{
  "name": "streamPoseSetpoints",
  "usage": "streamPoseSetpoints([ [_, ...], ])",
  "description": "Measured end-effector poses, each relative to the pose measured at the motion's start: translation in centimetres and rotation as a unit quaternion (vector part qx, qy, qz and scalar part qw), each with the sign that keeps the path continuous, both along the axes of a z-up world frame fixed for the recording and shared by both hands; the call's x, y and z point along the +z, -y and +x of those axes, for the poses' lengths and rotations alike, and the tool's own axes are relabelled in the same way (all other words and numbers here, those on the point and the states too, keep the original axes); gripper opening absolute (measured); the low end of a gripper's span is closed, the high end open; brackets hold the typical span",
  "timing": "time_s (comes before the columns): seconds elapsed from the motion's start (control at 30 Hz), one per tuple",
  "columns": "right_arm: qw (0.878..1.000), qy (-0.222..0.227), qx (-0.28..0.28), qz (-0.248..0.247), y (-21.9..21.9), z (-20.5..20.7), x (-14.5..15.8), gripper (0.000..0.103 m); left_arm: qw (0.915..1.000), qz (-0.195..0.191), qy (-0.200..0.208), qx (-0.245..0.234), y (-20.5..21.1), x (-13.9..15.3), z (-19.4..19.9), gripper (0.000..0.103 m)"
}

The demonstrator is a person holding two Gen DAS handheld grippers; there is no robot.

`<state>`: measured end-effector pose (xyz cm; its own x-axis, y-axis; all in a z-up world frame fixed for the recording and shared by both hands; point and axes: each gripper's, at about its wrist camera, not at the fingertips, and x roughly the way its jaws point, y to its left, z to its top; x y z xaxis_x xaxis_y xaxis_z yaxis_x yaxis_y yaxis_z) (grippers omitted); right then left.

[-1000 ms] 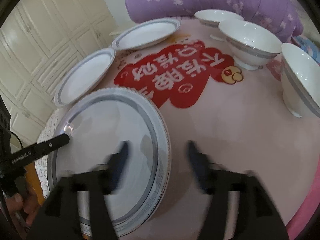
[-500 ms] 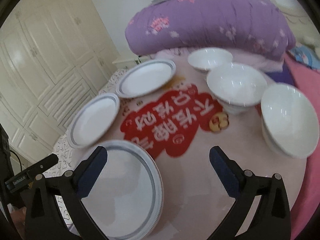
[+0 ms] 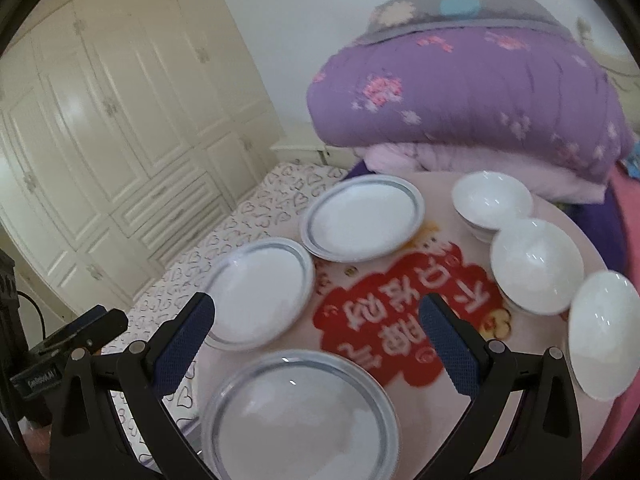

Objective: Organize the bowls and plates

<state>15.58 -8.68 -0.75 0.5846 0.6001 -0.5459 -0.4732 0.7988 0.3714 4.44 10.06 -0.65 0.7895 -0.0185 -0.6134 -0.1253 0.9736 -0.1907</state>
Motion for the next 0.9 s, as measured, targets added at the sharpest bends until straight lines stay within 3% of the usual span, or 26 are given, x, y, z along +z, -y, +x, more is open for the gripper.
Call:
streamPoseSetpoints([
  [0.3, 0.999, -0.011, 0.034, -0.005, -2.7, 2.0, 1.1, 0.103, 0.9998, 0.006, -0.003, 0.017, -2.1, 0.4, 0.5, 0.102],
  [0.47, 0.998, -0.039, 0.05, -0.004, -4.2, 3.9, 1.0, 0.103, 0.9993, 0.005, -0.016, 0.032, -3.9, 0.4, 2.6, 0.102],
  [0.9, 0.988, -0.125, 0.082, -0.042, -9.2, 9.4, -3.7, 0.103, 0.9944, -0.041, -0.078, 0.059, -10.2, -2.9, 10.6, 0.102],
])
